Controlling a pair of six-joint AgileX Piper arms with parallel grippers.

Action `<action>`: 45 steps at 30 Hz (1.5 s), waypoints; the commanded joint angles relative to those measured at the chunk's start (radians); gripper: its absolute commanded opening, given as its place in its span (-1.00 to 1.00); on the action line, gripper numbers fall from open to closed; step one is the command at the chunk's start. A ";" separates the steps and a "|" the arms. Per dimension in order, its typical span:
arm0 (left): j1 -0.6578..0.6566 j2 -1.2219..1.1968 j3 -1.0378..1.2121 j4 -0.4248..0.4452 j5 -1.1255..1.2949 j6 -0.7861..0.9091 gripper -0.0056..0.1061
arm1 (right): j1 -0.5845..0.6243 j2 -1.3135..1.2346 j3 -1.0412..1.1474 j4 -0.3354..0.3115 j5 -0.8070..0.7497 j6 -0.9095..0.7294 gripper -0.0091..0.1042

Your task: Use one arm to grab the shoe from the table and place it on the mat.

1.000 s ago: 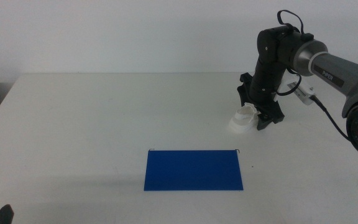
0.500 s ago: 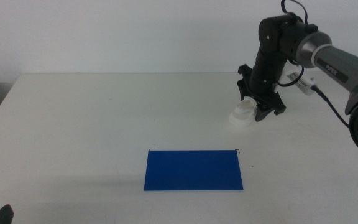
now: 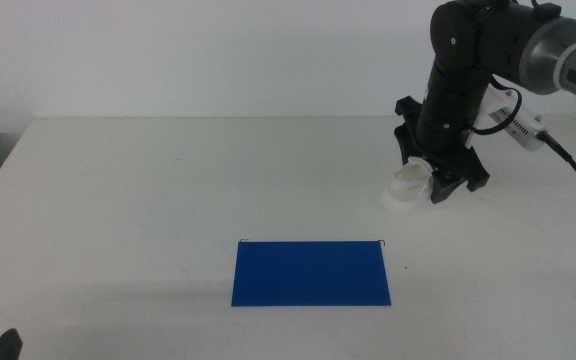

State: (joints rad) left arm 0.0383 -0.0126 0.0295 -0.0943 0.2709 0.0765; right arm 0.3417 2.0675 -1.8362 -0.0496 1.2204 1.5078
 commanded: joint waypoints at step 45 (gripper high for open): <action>-0.004 -0.014 0.007 -0.008 -0.080 -0.005 0.78 | 0.331 -0.129 0.084 -0.152 0.053 -1.084 -0.91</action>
State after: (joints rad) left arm 0.0383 -0.0126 0.0295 -0.0943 0.2709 0.0765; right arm 0.6732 2.0042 -1.7287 -0.1682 1.2202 0.5248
